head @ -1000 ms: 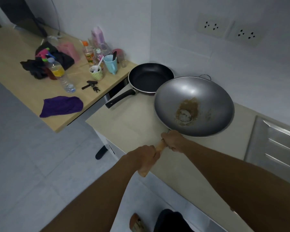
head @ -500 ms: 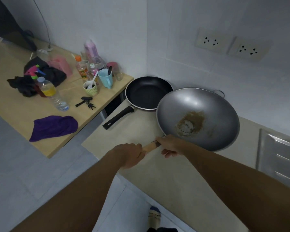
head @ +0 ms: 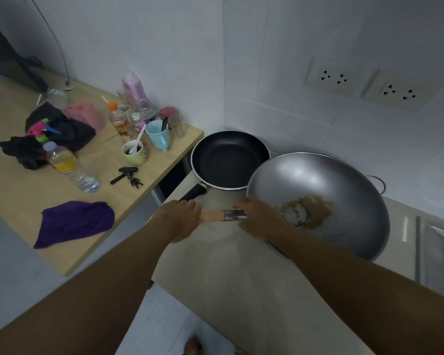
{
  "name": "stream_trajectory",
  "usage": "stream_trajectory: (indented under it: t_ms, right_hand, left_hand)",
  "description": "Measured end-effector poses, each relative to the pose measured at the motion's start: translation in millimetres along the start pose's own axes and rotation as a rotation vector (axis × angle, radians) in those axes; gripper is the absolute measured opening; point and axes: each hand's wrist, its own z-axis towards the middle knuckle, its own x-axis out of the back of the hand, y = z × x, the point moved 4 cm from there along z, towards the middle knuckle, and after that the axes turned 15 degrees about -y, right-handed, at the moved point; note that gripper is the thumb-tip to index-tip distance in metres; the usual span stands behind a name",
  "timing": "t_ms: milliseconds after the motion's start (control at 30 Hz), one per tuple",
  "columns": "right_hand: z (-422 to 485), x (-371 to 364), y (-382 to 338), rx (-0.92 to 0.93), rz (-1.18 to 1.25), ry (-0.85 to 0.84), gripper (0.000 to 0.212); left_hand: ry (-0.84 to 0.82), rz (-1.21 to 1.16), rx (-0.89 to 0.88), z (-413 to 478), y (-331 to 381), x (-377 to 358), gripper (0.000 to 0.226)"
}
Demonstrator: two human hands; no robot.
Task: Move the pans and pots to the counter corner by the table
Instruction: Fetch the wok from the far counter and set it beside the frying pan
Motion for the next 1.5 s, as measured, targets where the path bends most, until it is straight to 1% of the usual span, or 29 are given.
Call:
stream_trajectory:
  t_ms: [67,100,267,367,500,700,800,1000,1200,1300,1367,1433,1500]
  right_hand:
    - [12.5,3.1,-0.5,-0.007,-0.051,0.012,0.018]
    - [18.7,5.6,-0.7,-0.023,-0.062,0.008,0.016]
    - [43.4,24.5,-2.8,-0.098,-0.054,0.034,0.023]
    - [57.5,32.2,-2.0,-0.152,-0.047,0.041,0.024]
    - [74.8,36.7,0.7,-0.226,-0.006,0.04,0.028]
    - [87.8,38.4,2.1,-0.286,0.029,0.065,0.031]
    - [89.8,37.3,1.6,-0.315,0.03,0.07,0.031]
    - [91.3,36.3,1.4,-0.349,0.038,0.096,0.032]
    - [85.7,40.0,1.4,-0.372,0.08,0.147,0.037]
    - [74.0,43.0,3.1,-0.416,0.122,0.189,0.049]
    - [61.8,43.5,5.3,-0.45,0.189,0.219,0.057]
    - [46.3,43.1,9.2,-0.481,0.276,0.263,0.063]
    - [27.9,41.6,15.6,-0.512,0.369,0.296,0.07]
  left_hand:
    - [0.019,0.051,-0.003,11.3,-10.5,3.4,0.038]
    - [0.026,0.09,-0.005,17.8,-16.0,5.3,0.036]
    - [0.106,0.244,-0.04,49.7,-43.8,21.5,0.032]
    - [0.173,0.274,-0.073,69.4,-62.9,31.7,0.032]
    - [0.178,0.265,-0.136,95.4,-83.9,39.0,0.032]
    - [0.198,0.299,-0.23,118.9,-103.0,38.4,0.033]
    - [0.216,0.337,-0.282,124.8,-107.0,36.6,0.028]
    - [0.226,0.342,-0.318,132.0,-110.2,35.5,0.026]
    - [0.264,0.22,-0.347,132.4,-106.8,36.6,0.029]
    - [0.252,0.063,-0.343,134.6,-102.1,40.3,0.04]
    - [0.207,-0.081,-0.35,139.4,-96.8,45.1,0.05]
    - [0.128,-0.231,-0.375,144.0,-87.9,51.7,0.059]
    - [0.087,-0.33,-0.411,145.8,-74.6,61.6,0.065]
